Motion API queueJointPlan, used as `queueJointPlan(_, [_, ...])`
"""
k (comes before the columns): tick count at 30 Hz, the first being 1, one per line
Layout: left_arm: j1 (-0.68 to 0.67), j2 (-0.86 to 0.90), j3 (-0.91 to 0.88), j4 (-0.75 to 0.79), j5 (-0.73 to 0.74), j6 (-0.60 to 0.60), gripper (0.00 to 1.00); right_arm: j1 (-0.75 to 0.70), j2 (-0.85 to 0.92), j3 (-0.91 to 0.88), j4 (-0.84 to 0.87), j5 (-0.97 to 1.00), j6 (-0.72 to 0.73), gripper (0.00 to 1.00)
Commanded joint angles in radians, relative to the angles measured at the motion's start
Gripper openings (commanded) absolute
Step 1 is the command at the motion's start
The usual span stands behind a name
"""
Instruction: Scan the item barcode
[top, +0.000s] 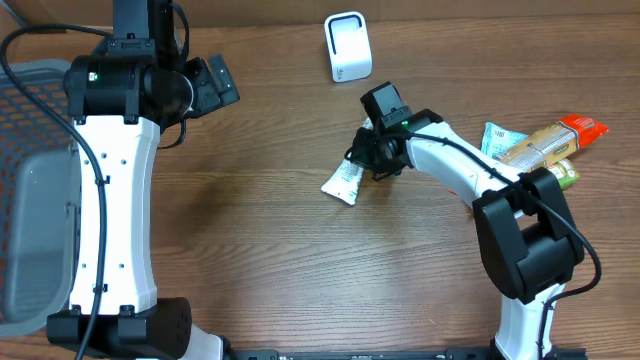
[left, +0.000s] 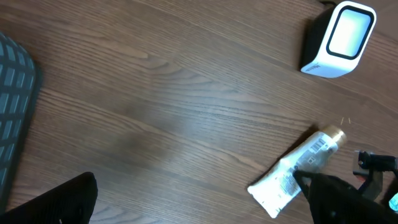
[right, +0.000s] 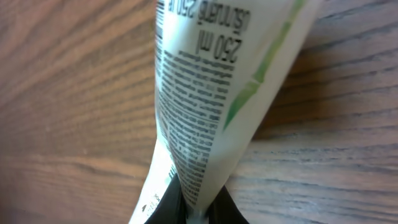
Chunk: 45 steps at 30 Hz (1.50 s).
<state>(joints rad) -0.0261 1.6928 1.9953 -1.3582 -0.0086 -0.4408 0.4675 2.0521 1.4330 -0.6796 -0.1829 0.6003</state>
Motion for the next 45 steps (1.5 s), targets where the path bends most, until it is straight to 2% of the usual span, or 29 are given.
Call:
queueJointPlan(1, [0.000, 0.008, 0.008, 0.002, -0.006, 0.015, 1.00, -0.026, 0.044, -0.031, -0.092, -0.111, -0.333, 0.05])
queueJointPlan(4, [0.000, 0.008, 0.008, 0.001, -0.006, 0.015, 0.99, -0.060, 0.044, 0.014, -0.194, -0.204, -0.565, 0.11])
queueJointPlan(7, [0.000, 0.008, 0.008, 0.002, -0.006, 0.015, 1.00, -0.091, 0.044, 0.050, -0.286, -0.203, -0.724, 0.16])
queueJointPlan(8, [0.000, 0.008, 0.008, 0.001, -0.006, 0.015, 1.00, -0.100, 0.044, 0.055, -0.299, -0.203, -0.753, 0.20])
queueJointPlan(10, [0.000, 0.008, 0.008, 0.001, -0.006, 0.015, 1.00, -0.124, 0.044, 0.056, -0.303, -0.202, -0.766, 0.43])
queueJointPlan(11, [0.000, 0.008, 0.008, 0.001, -0.006, 0.015, 0.99, -0.144, 0.044, 0.056, -0.303, -0.219, -0.756, 0.59])
queueJointPlan(12, [0.000, 0.008, 0.008, 0.001, -0.006, 0.015, 1.00, -0.164, 0.044, 0.056, -0.303, -0.245, -0.743, 0.64])
queueJointPlan(16, [0.000, 0.008, 0.008, 0.001, -0.006, 0.015, 1.00, -0.210, 0.044, 0.053, -0.307, -0.344, -0.728, 0.65])
queueJointPlan(24, [0.000, 0.008, 0.008, 0.001, -0.006, 0.015, 1.00, -0.191, 0.044, -0.064, -0.249, -0.460, -0.725, 0.61])
queueJointPlan(28, [0.000, 0.008, 0.008, 0.001, -0.006, 0.015, 0.99, -0.155, 0.045, -0.153, -0.156, -0.457, -0.614, 0.55])
queueJointPlan(31, [0.000, 0.008, 0.008, 0.001, -0.006, 0.015, 1.00, -0.146, 0.045, -0.186, -0.111, -0.427, -0.483, 0.45])
queueJointPlan(32, [0.000, 0.008, 0.008, 0.001, -0.006, 0.015, 1.00, -0.146, 0.045, -0.187, -0.094, -0.402, -0.414, 0.28])
queueJointPlan(33, [0.000, 0.008, 0.008, 0.001, -0.006, 0.015, 1.00, -0.146, 0.045, -0.187, -0.079, -0.402, -0.385, 0.20])
queueJointPlan(36, [0.000, 0.008, 0.008, 0.001, -0.006, 0.015, 1.00, -0.147, 0.045, -0.187, -0.034, -0.403, -0.344, 0.06])
queueJointPlan(39, [0.000, 0.008, 0.008, 0.002, -0.006, 0.015, 0.99, -0.147, 0.044, -0.185, 0.007, -0.432, -0.338, 0.04])
queueJointPlan(43, [0.000, 0.008, 0.008, 0.002, -0.006, 0.015, 1.00, -0.159, 0.037, -0.142, -0.019, -0.433, -0.354, 0.04])
queueJointPlan(45, [0.000, 0.008, 0.008, 0.001, -0.006, 0.015, 0.99, -0.169, 0.016, -0.097, -0.068, -0.475, -0.422, 0.04])
